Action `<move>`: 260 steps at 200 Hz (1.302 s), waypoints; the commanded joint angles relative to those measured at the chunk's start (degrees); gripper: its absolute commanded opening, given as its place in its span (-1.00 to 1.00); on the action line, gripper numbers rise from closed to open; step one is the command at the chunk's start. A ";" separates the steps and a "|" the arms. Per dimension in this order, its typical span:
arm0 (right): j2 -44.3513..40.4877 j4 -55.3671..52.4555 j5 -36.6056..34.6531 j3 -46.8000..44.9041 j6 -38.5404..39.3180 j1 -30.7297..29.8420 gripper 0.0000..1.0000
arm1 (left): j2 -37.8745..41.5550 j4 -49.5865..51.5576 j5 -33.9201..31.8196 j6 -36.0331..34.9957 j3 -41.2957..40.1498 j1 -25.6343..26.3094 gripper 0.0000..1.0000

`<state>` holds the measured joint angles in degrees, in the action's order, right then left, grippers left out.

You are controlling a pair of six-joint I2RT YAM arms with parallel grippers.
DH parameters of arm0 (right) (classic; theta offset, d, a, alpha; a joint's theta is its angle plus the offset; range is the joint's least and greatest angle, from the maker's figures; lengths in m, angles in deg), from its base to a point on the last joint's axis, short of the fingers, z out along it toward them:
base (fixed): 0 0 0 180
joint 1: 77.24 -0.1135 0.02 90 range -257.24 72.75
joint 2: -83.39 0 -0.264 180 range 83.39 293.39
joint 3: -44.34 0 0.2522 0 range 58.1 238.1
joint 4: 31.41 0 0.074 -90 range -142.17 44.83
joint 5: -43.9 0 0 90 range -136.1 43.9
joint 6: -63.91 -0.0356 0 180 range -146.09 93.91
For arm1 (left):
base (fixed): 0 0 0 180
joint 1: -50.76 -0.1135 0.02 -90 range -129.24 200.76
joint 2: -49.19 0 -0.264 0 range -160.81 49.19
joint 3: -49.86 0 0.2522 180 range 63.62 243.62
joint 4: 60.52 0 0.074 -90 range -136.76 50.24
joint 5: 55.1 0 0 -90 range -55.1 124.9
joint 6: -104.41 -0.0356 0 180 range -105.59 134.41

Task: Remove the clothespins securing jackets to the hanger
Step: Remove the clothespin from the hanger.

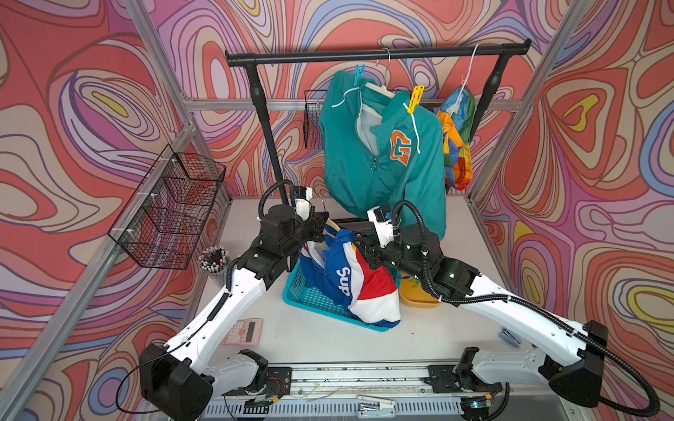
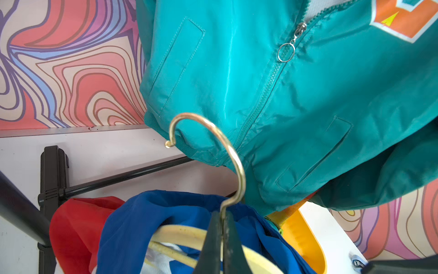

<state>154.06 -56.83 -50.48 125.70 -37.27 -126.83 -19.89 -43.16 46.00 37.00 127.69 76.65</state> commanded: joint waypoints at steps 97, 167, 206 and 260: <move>3.04 -3.84 2.22 3.94 -2.48 -0.25 -0.57 | 1.14 -0.92 -0.90 0.97 -0.07 0.30 -1.00; 3.97 -5.21 2.93 4.78 -3.54 -0.34 -0.46 | 0.91 -0.41 -1.72 0.79 0.00 0.35 -1.00; 4.73 -5.84 2.99 5.38 -3.59 -0.27 -0.52 | 1.04 -0.11 -2.00 0.61 0.21 0.30 -1.00; 4.92 -6.42 3.39 5.53 -3.76 -0.28 -0.46 | 1.20 0.25 -2.52 0.59 0.20 0.31 -1.00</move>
<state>158.13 -61.38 -47.90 130.22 -40.65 -126.85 -19.89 -41.76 43.77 36.98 127.69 76.69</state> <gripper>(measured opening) 0.211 0.051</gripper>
